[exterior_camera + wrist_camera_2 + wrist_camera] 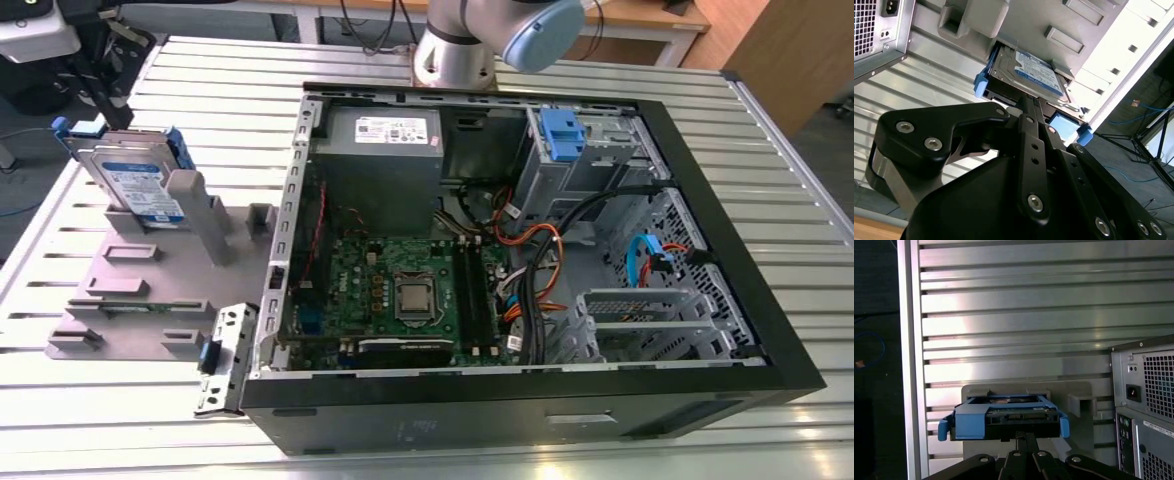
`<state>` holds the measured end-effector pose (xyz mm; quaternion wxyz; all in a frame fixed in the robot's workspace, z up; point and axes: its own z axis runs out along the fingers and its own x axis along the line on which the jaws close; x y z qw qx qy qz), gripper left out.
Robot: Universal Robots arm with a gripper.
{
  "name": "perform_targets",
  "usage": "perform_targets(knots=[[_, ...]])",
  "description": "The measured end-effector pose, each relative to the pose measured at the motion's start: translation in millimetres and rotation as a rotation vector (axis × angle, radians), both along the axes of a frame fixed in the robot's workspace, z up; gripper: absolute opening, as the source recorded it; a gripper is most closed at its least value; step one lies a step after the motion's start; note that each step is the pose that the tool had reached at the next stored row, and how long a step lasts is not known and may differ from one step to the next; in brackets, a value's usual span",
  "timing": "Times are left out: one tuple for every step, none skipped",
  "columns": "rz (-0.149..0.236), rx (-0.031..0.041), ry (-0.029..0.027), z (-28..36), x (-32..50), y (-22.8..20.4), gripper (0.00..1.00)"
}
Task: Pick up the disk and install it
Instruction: 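Reach for the disk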
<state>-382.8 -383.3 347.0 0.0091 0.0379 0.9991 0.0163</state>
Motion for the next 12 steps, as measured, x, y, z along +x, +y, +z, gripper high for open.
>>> perform_targets(knots=[[0.0,0.0,0.0001,0.0,0.0,0.0,0.11],[0.0,0.0,0.0002,0.0,0.0,0.0,0.11],[0.0,0.0,0.0002,-0.1,0.0,0.0,0.11],[0.0,0.0,0.0003,-0.4,-0.3,0.0,0.11],[0.0,0.0001,0.0002,-0.9,-1.0,0.0,0.11],[0.0,0.0,0.0002,-1.5,-2.1,0.0,0.11],[0.0,0.0,0.0002,-2.2,-3.4,0.0,0.11],[0.0,0.0,0.0001,-3.0,-4.9,0.0,0.11],[0.0,0.0001,0.0001,-3.6,-6.5,0.0,0.11],[0.0,0.0001,0.0001,-4.3,-8.1,0.0,0.11],[0.0,0.0001,0.0001,-5.0,-9.5,0.0,0.11],[0.0,0.0001,0.0,-6.1,-10.4,0.0,0.11]])
